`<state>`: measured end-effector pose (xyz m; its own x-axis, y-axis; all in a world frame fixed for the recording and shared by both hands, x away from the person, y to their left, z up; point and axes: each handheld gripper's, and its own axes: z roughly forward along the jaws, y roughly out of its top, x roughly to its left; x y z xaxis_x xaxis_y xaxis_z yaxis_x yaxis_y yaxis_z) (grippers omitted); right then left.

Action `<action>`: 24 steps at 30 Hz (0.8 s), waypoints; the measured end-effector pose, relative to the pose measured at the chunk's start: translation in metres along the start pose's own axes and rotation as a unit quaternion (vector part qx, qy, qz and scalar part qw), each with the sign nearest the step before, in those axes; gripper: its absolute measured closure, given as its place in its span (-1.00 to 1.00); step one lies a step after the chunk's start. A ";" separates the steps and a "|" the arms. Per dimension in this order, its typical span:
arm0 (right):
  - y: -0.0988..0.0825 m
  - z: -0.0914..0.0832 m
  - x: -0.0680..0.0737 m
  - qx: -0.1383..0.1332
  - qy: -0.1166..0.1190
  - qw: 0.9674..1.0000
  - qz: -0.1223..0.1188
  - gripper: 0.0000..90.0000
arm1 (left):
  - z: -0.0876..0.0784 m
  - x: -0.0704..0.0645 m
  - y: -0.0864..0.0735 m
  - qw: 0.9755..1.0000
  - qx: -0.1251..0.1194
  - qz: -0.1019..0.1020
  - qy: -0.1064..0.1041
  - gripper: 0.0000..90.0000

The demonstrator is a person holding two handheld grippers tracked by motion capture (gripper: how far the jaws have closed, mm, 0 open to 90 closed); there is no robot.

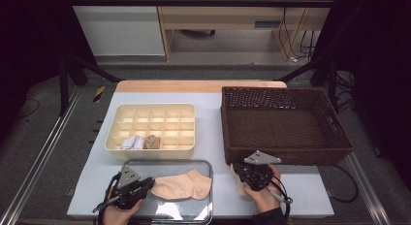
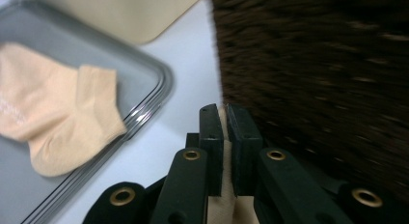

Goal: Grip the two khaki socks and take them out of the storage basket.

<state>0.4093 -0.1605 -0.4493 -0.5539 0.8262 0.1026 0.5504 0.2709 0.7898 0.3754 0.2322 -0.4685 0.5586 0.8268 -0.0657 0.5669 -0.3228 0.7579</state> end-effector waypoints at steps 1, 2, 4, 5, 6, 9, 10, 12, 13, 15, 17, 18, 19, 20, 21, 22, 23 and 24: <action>-0.003 -0.004 -0.003 -0.006 -0.002 1.000 0.006 0.89 | 0.000 0.000 0.000 1.000 0.000 0.000 0.000 0.81; -0.006 -0.007 -0.007 -0.006 -0.005 1.000 0.010 0.88 | 0.000 0.000 0.000 1.000 0.000 0.000 0.000 0.82; -0.017 -0.012 -0.016 -0.003 -0.017 1.000 0.016 0.88 | 0.000 0.000 0.000 1.000 0.001 0.001 0.001 0.82; -0.022 -0.015 -0.022 0.000 -0.026 0.999 0.021 0.88 | 0.001 0.000 0.000 1.000 0.001 0.001 0.001 0.82; -0.027 -0.017 -0.027 0.005 -0.033 0.999 0.027 0.88 | 0.001 -0.001 0.000 1.000 0.001 0.001 0.001 0.82; -0.035 -0.021 -0.038 0.021 -0.043 0.998 0.042 0.88 | 0.001 -0.001 0.000 1.000 0.000 0.002 0.001 0.81; -0.037 -0.021 -0.039 0.023 -0.046 0.998 0.042 0.88 | 0.001 -0.001 0.000 1.000 0.000 0.002 0.001 0.81; -0.039 -0.020 -0.039 0.035 -0.057 0.997 0.038 0.85 | 0.001 0.000 0.000 1.000 0.000 0.002 0.001 0.81; -0.039 -0.019 -0.039 0.042 -0.061 0.997 0.036 0.83 | 0.000 0.000 0.000 1.000 0.000 0.002 0.000 0.81; -0.040 -0.018 -0.039 0.044 -0.058 0.997 0.033 0.79 | 0.000 0.000 0.000 1.000 0.000 0.003 0.000 0.79; -0.037 -0.020 -0.038 0.040 -0.058 0.997 0.031 0.71 | 0.000 0.000 0.000 1.000 -0.003 0.002 0.000 0.78; -0.035 -0.023 -0.037 0.031 -0.056 0.998 0.028 0.70 | 0.000 0.000 0.000 1.000 -0.004 0.001 -0.001 0.77; -0.032 -0.026 -0.035 0.019 -0.054 0.998 0.022 0.70 | 0.000 0.000 0.000 1.000 -0.004 0.002 -0.001 0.77; -0.028 -0.030 -0.033 0.007 -0.055 0.998 0.008 0.69 | -0.001 0.000 0.000 1.000 -0.005 0.002 -0.002 0.76; -0.024 -0.033 -0.029 -0.002 -0.053 0.999 -0.004 0.69 | -0.001 0.000 0.000 1.000 -0.006 0.001 -0.002 0.76; -0.020 -0.035 -0.025 -0.013 -0.051 0.999 -0.012 0.70 | -0.001 -0.001 0.000 1.000 -0.007 0.001 -0.001 0.76; -0.017 -0.037 -0.020 -0.020 -0.047 0.998 -0.022 0.70 | -0.001 0.000 0.000 1.000 -0.006 0.002 -0.002 0.76; -0.014 -0.037 -0.016 -0.022 -0.040 0.999 -0.030 0.70 | -0.001 0.000 0.000 1.000 -0.007 0.002 -0.002 0.75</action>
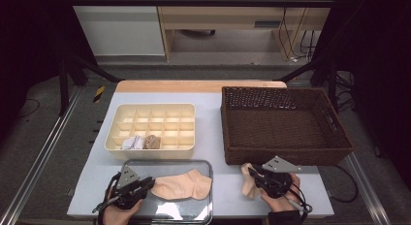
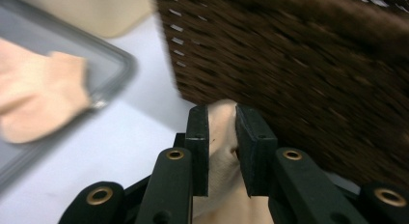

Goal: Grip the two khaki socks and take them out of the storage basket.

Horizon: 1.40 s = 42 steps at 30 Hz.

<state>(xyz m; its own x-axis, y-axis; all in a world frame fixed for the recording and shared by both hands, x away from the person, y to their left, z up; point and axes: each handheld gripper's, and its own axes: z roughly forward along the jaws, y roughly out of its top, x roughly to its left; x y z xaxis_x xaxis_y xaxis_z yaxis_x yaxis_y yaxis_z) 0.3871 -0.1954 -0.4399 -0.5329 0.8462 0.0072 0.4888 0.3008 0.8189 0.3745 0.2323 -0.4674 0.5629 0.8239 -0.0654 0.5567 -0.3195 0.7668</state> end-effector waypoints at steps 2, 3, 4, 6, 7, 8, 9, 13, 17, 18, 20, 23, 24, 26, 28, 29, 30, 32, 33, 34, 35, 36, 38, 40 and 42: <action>0.003 0.002 0.009 0.000 0.015 1.000 -0.010 0.71 | 0.000 0.000 0.000 1.000 -0.001 0.000 0.000 0.75; 0.003 0.005 0.012 0.005 0.022 1.000 -0.016 0.70 | 0.000 0.000 0.000 1.000 -0.001 0.000 -0.001 0.75; 0.003 0.008 0.014 0.011 0.028 0.999 -0.020 0.71 | 0.000 0.000 0.000 1.000 -0.001 0.000 -0.001 0.75; 0.000 0.016 0.015 0.028 0.029 0.999 -0.020 0.76 | 0.000 0.000 0.000 1.000 0.000 0.000 -0.001 0.75; -0.003 0.019 0.014 0.038 0.027 0.999 -0.018 0.82 | 0.000 0.000 0.000 1.000 -0.001 0.000 -0.001 0.75; -0.005 0.022 0.012 0.048 0.026 0.998 -0.016 0.88 | 0.000 0.000 0.000 1.000 -0.001 0.000 -0.002 0.75; -0.007 0.024 0.010 0.056 0.026 0.998 -0.011 0.91 | 0.000 0.000 0.000 1.000 -0.001 0.001 -0.002 0.75; -0.010 0.021 -0.001 0.033 0.020 0.999 0.020 0.93 | 0.000 0.000 0.000 1.000 -0.002 0.000 -0.001 0.75; -0.011 0.008 -0.016 -0.006 -0.027 0.999 0.047 0.93 | 0.000 0.000 0.000 1.000 -0.002 -0.001 -0.002 0.75; -0.013 0.005 -0.019 -0.001 -0.042 0.998 0.048 0.93 | 0.000 0.000 0.000 1.000 -0.002 -0.001 -0.001 0.75; -0.019 0.004 -0.025 0.026 -0.054 0.997 0.049 0.92 | 0.000 0.001 0.000 1.000 -0.001 -0.002 -0.001 0.75; -0.028 0.011 -0.028 0.067 -0.052 0.995 0.057 0.85 | 0.000 0.000 0.000 1.000 -0.001 -0.001 -0.002 0.75; -0.029 0.014 -0.028 0.076 -0.051 0.994 0.054 0.83 | 0.000 0.000 0.000 1.000 0.000 -0.001 -0.002 0.75; -0.027 0.014 -0.026 0.072 -0.050 0.995 0.051 0.76 | 0.000 0.001 0.000 1.000 0.000 -0.001 -0.002 0.75; -0.021 0.008 -0.025 0.050 -0.050 0.996 0.047 0.73 | 0.000 0.001 0.000 1.000 0.000 -0.002 -0.002 0.75; -0.018 0.004 -0.024 0.038 -0.050 0.997 0.045 0.73 | 0.000 0.001 0.000 1.000 0.000 -0.002 -0.002 0.75; -0.014 0.001 -0.023 0.025 -0.050 0.998 0.043 0.73 | 0.000 0.000 0.000 1.000 0.000 -0.002 -0.002 0.74; -0.008 -0.004 -0.020 0.007 -0.047 0.998 0.039 0.72 | 0.000 0.000 0.000 1.000 0.000 -0.002 -0.002 0.74; -0.006 -0.004 -0.017 -0.001 -0.045 0.998 0.034 0.72 | 0.000 0.000 0.000 1.000 -0.001 -0.001 -0.002 0.74; -0.003 -0.004 -0.015 -0.005 -0.042 0.999 0.029 0.71 | 0.000 -0.001 0.000 1.000 -0.001 -0.001 -0.002 0.74; -0.002 -0.003 -0.012 -0.005 -0.034 0.999 0.026 0.70 | 0.000 -0.001 0.000 1.000 0.000 0.000 -0.002 0.73; 0.000 -0.001 -0.010 -0.003 -0.025 0.999 0.020 0.69 | 0.001 0.000 0.000 1.000 -0.001 -0.001 -0.003 0.73; -0.001 0.007 -0.006 0.015 -0.007 1.000 0.011 0.63 | 0.000 0.000 0.000 1.000 -0.001 -0.002 -0.003 0.73; -0.005 0.017 -0.003 0.035 -0.006 0.999 0.006 0.55 | 0.000 0.000 0.000 1.000 -0.001 -0.002 -0.003 0.73; -0.010 0.027 -0.005 0.064 -0.008 0.998 0.000 0.49 | 0.000 0.000 0.000 1.000 -0.001 -0.002 -0.003 0.72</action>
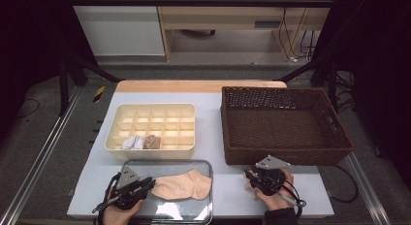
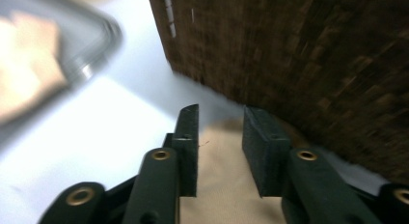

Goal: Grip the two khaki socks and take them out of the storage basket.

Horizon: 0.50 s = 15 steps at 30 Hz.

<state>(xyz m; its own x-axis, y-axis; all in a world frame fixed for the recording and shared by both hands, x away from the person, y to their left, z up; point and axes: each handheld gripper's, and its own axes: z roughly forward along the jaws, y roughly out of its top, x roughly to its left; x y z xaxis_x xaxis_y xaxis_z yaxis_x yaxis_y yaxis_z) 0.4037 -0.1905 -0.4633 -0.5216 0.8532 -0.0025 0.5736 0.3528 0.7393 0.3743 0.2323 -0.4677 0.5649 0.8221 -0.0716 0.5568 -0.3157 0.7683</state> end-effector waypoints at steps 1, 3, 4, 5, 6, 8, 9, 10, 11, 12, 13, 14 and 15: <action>-0.002 0.004 -0.001 0.006 -0.002 1.000 -0.001 0.49 | 0.000 0.000 0.000 1.000 0.000 0.000 0.000 0.73; -0.005 0.011 -0.003 0.030 -0.003 1.000 -0.004 0.53 | 0.000 0.000 0.000 1.000 0.000 -0.001 0.001 0.73; -0.007 0.014 -0.003 0.026 0.003 1.000 -0.003 0.61 | 0.000 0.000 0.000 1.000 0.000 0.000 0.001 0.73; -0.007 0.014 -0.002 0.025 0.006 1.000 -0.002 0.67 | 0.000 0.000 0.000 1.000 0.000 0.000 0.001 0.73; -0.006 0.014 -0.001 0.028 0.007 1.000 -0.002 0.80 | 0.000 0.000 0.000 1.000 0.000 0.000 0.001 0.73; -0.004 0.014 -0.001 0.031 0.010 0.999 0.006 0.91 | 0.000 0.000 0.000 1.000 0.000 0.001 0.000 0.73; -0.002 0.013 0.000 0.033 0.007 0.999 0.008 0.93 | 0.000 0.000 0.000 1.000 0.000 0.001 0.001 0.73; 0.000 0.013 0.000 0.031 0.006 0.999 0.014 0.94 | 0.000 0.000 0.000 1.000 0.000 0.001 0.000 0.73; 0.001 0.011 0.000 0.020 0.010 1.000 0.016 0.94 | 0.000 0.000 0.000 1.000 0.000 0.001 0.001 0.73; 0.003 0.010 0.000 0.003 0.016 1.000 0.023 0.95 | 0.000 0.001 0.000 1.000 0.000 0.001 0.002 0.73; 0.006 0.008 -0.001 -0.013 0.021 0.999 0.035 0.94 | 0.000 0.001 0.000 1.000 0.000 0.001 0.002 0.73; 0.007 0.007 -0.001 -0.028 0.018 0.999 0.042 0.94 | 0.000 0.001 0.000 1.000 0.000 0.001 0.002 0.73; 0.008 0.008 -0.002 -0.035 0.010 0.998 0.041 0.93 | 0.000 0.001 0.000 1.000 0.000 0.001 0.001 0.74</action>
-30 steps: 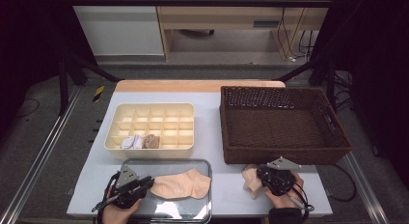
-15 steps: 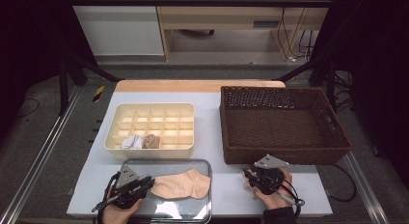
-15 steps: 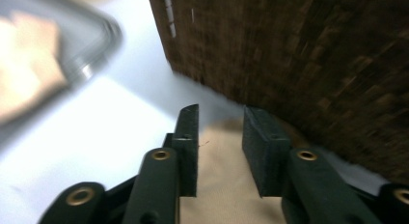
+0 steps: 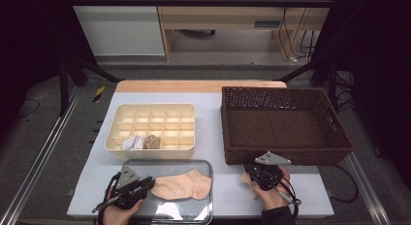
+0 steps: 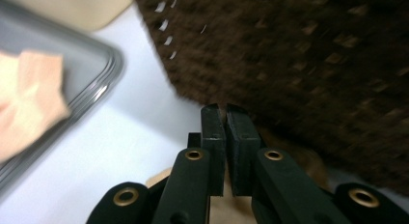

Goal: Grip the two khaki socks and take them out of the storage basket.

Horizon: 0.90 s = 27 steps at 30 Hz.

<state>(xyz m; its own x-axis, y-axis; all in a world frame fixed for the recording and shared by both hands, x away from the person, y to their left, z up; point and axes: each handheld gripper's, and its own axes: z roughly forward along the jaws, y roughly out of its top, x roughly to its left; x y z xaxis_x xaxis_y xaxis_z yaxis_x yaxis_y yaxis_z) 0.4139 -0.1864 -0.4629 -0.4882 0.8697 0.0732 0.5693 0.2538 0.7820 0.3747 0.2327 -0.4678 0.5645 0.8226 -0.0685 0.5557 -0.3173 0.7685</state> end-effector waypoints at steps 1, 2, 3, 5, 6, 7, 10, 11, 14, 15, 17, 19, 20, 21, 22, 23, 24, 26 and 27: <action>0.000 0.002 0.000 0.004 -0.006 1.000 0.002 0.90 | 0.000 0.000 0.000 1.000 0.000 0.000 0.000 0.74; -0.001 0.004 -0.001 0.012 -0.009 1.000 0.002 0.84 | 0.000 0.000 0.000 1.000 -0.001 0.000 0.000 0.73; -0.003 0.007 -0.001 0.018 -0.008 1.000 0.002 0.77 | 0.000 0.000 0.000 1.000 -0.001 0.000 0.000 0.73; -0.004 0.008 -0.001 0.017 -0.004 1.000 -0.001 0.68 | 0.000 0.000 0.000 1.000 -0.001 -0.002 0.000 0.73; -0.003 0.005 -0.001 0.008 0.000 1.000 -0.004 0.67 | -0.001 0.000 0.000 1.000 -0.001 -0.002 0.000 0.73; -0.002 0.001 -0.001 -0.001 0.007 1.000 -0.003 0.65 | -0.001 0.000 0.000 1.000 -0.002 -0.002 0.000 0.73; -0.001 -0.015 -0.002 -0.012 0.022 1.000 -0.014 0.63 | -0.001 0.000 0.000 1.000 -0.002 -0.002 0.001 0.73; -0.003 -0.020 -0.002 -0.010 0.029 0.999 -0.015 0.61 | -0.001 0.000 0.000 1.000 -0.002 -0.002 0.002 0.73; -0.013 -0.025 0.002 0.016 0.040 0.999 -0.026 0.56 | -0.001 0.000 0.000 1.000 -0.002 -0.002 0.001 0.73; -0.017 -0.025 0.003 0.019 0.044 0.998 -0.031 0.53 | -0.001 -0.001 0.000 1.000 -0.002 -0.002 0.001 0.73; -0.022 -0.021 0.005 0.035 0.054 0.997 -0.034 0.45 | -0.001 -0.001 0.000 1.000 -0.001 -0.003 0.000 0.73; -0.025 -0.015 0.005 0.051 0.056 0.996 -0.036 0.47 | -0.001 -0.001 0.000 1.000 -0.001 -0.002 0.000 0.74; -0.027 -0.011 0.006 0.062 0.057 0.996 -0.040 0.49 | -0.001 -0.001 0.000 1.000 -0.001 -0.002 0.000 0.73; -0.028 -0.009 0.008 0.061 0.056 0.996 -0.046 0.53 | -0.001 -0.001 0.000 1.000 -0.001 -0.002 0.000 0.73; -0.028 -0.009 0.008 0.061 0.053 0.996 -0.048 0.56 | -0.001 -0.001 0.000 1.000 -0.001 -0.002 0.000 0.73; -0.027 -0.009 0.008 0.064 0.050 0.995 -0.051 0.64 | -0.001 -0.001 0.000 1.000 -0.001 -0.002 0.000 0.73; -0.027 -0.008 0.009 0.062 0.047 0.996 -0.051 0.72 | -0.001 -0.001 0.000 1.000 0.000 -0.002 0.000 0.74; -0.026 -0.008 0.009 0.063 0.047 0.996 -0.047 0.86 | -0.001 -0.001 0.000 1.000 -0.001 -0.001 0.000 0.73; -0.025 -0.008 0.009 0.067 0.045 0.996 -0.040 0.89 | -0.001 -0.001 0.000 1.000 -0.001 -0.001 0.000 0.74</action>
<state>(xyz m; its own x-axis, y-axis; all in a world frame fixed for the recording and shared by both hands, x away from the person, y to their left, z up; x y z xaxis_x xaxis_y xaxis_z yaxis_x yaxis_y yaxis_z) 0.3894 -0.1882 -0.4770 -0.5895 0.8044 0.0740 0.6068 0.3805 0.6979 0.3733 0.2322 -0.4676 0.5624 0.8239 -0.0700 0.5556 -0.3139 0.7699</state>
